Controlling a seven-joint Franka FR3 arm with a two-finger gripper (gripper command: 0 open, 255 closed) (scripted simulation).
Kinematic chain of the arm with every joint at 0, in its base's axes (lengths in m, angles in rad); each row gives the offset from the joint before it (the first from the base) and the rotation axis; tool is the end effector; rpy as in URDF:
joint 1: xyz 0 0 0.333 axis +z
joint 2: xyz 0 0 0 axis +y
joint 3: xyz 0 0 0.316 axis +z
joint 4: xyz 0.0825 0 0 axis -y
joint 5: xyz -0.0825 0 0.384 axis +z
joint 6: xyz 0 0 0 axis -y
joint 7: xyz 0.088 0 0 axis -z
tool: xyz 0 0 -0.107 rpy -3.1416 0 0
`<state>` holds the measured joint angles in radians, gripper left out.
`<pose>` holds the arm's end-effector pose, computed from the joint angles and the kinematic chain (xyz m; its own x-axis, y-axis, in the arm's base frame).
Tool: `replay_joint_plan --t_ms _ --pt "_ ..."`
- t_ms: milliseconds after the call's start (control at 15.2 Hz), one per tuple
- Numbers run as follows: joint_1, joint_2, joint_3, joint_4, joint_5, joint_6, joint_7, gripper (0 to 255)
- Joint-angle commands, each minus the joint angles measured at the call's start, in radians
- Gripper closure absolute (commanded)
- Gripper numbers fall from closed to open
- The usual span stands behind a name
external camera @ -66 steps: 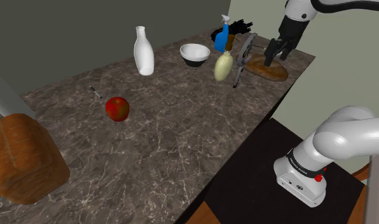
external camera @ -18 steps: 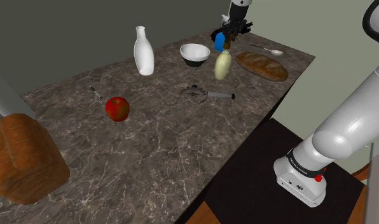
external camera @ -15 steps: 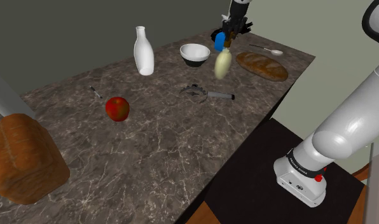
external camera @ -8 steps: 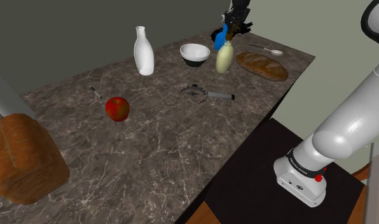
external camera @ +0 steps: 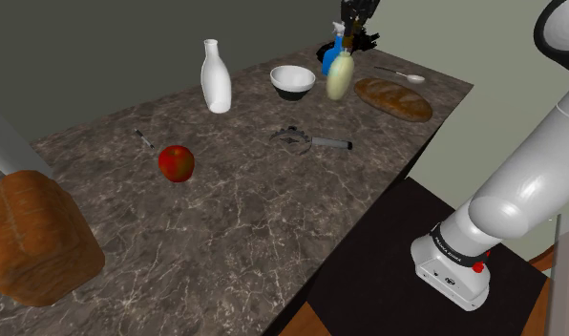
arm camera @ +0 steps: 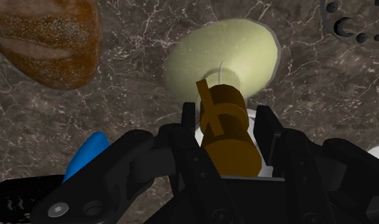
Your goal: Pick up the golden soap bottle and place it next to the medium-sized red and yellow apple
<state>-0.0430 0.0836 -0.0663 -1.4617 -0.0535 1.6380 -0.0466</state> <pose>0.5839 -0.0677 0.6352 0.9943 -0.0580 0.0898 -0.0638 -0.9960 0.0632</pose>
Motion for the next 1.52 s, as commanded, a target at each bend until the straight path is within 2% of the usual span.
replay_joint_plan --t_ms 0,594,1122,1452 --pt "0.000 0.010 0.000 0.041 0.001 -0.031 -0.001 255" --pt "-0.002 0.075 -0.001 0.256 0.005 -0.180 -0.011 255" --pt "-0.008 0.178 -0.003 0.518 0.012 -0.340 -0.023 255" --pt "0.073 0.052 0.039 0.341 -0.013 -0.295 0.092 255"
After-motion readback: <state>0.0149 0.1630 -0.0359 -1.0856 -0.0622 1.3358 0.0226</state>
